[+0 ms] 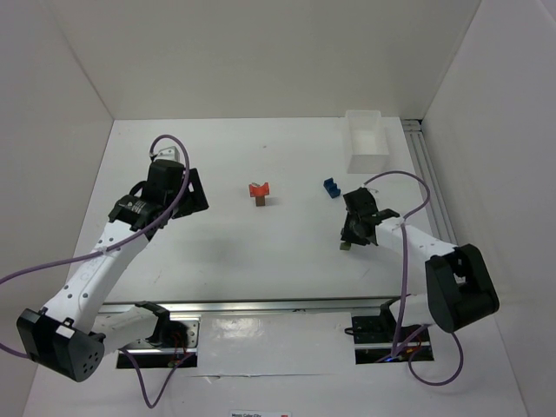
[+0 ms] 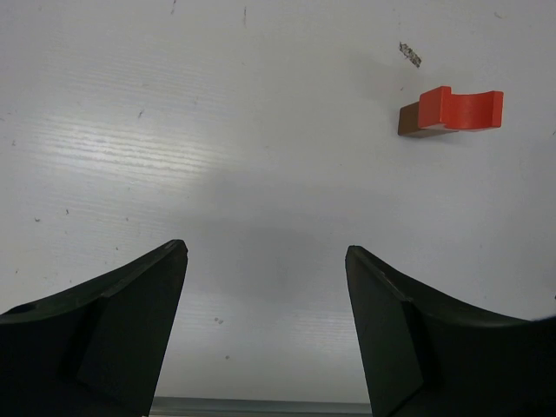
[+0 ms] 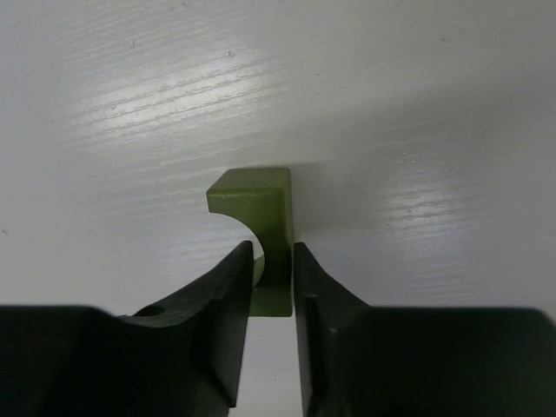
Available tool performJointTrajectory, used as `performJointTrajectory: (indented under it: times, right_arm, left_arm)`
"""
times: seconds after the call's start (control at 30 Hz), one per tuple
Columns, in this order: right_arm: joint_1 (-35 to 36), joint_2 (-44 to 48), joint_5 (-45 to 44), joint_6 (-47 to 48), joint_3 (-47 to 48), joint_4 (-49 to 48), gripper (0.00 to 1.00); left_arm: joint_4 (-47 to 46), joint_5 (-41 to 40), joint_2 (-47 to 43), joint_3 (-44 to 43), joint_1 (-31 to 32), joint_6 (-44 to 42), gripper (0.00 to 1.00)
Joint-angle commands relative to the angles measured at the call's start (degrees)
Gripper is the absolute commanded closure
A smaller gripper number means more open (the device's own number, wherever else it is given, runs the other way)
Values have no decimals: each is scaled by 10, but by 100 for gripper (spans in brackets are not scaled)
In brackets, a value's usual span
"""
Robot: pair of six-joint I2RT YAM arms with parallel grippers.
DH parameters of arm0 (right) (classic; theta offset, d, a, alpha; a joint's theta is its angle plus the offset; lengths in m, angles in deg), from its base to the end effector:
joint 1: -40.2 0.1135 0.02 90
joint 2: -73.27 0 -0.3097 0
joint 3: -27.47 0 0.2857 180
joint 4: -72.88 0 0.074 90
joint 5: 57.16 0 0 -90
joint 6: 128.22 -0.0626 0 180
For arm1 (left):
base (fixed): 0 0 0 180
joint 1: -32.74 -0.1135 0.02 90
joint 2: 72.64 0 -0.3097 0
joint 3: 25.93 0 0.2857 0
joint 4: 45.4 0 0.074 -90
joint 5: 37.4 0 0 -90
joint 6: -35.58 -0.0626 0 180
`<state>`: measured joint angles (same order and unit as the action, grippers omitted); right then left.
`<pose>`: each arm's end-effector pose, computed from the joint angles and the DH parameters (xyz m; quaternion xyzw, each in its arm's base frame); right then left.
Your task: Build the wood block tower
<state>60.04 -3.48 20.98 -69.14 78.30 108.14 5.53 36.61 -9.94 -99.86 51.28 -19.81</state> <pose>0.2595 0.0799 0.1716 0.1186 0.9564 0.0157 0.2665 0.2533 -0.0668 0.3586 -0.1838 0.8793 -0.0757 0.4327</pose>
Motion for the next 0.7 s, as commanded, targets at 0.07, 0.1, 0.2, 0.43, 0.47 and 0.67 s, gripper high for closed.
performJointTrajectory:
  times: [0.07, 0.1, 0.2, 0.43, 0.47, 0.67]
  right_arm:
    - [6, -18, -20, 7, 31, -9, 83]
    - [12, -18, -26, 7, 31, -9, 88]
    - [32, -13, -62, 7, 46, 2, 99]
    - [138, -73, -221, -25, 131, 116, 99]
    - [152, -107, -272, -39, 146, 138, 99]
    - [236, -280, -431, -166, 261, 317, 100]
  left_arm:
    - [-16, 0, -6, -10, -3, -9, 14]
    - [-16, 0, -6, -10, -3, -9, 14]
    - [-11, -5, -18, -10, -3, -9, 14]
    - [-11, -5, -18, -10, -3, -14, 14]
    - [-5, -5, -18, -10, -3, -14, 14]
    - [-10, -12, -37, -3, -3, -8, 14]
